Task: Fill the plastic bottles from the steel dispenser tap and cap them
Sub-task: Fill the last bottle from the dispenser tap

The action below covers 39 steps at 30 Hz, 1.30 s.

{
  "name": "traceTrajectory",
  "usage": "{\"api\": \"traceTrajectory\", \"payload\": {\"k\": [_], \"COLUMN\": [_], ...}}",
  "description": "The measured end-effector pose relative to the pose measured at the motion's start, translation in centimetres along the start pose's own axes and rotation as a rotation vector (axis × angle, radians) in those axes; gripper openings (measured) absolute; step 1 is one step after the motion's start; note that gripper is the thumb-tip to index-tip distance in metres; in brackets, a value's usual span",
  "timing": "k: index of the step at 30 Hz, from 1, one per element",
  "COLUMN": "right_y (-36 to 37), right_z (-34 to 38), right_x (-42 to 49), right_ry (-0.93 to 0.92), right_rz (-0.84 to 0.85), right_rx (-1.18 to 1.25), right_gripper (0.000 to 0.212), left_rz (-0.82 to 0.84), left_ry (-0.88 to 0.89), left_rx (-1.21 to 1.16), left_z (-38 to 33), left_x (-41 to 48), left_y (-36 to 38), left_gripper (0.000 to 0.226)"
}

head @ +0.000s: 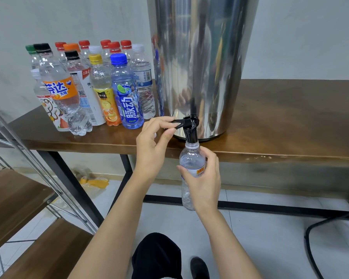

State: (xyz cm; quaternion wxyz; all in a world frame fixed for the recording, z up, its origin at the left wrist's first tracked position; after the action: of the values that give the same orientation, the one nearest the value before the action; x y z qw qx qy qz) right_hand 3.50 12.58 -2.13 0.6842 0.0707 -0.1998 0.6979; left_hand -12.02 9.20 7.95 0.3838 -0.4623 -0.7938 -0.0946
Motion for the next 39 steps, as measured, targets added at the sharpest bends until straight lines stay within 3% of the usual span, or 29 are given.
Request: {"api": "traceTrajectory", "payload": {"k": [16, 24, 29, 39], "right_y": [-4.2, -4.5, -4.5, -4.2], "right_z": [-1.3, -1.2, -1.2, -0.9], "right_x": [-0.3, -0.2, -0.2, -0.2], "right_ry": [-0.020, -0.021, -0.007, -0.012], "right_rz": [-0.072, -0.046, -0.035, -0.019], "right_rx": [0.048, 0.027, 0.058, 0.067], "right_gripper": [0.072, 0.069, 0.067, 0.070], "left_rz": [0.109, 0.132, 0.177, 0.127], "left_ry": [-0.002, 0.048, 0.072, 0.091], "left_rx": [-0.060, 0.120, 0.243, 0.217], "left_z": [-1.7, -3.0, -4.2, -3.8], "left_x": [-1.0, -0.8, -0.6, -0.1], "left_y": [4.0, 4.0, 4.5, 3.9], "left_gripper": [0.013, 0.007, 0.016, 0.016]}}
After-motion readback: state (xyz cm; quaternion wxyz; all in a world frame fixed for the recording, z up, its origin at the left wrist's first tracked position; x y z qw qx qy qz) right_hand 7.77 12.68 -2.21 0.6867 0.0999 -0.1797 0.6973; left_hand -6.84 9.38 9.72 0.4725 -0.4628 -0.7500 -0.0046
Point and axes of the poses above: each hand's wrist, its own x-axis towards the middle knuckle, its own y-axis out of the palm, z = x × y, the point moved 8 cm from there along x, towards the middle knuckle, and after that the axes turned 3 degrees about z, right-handed, at the moved point
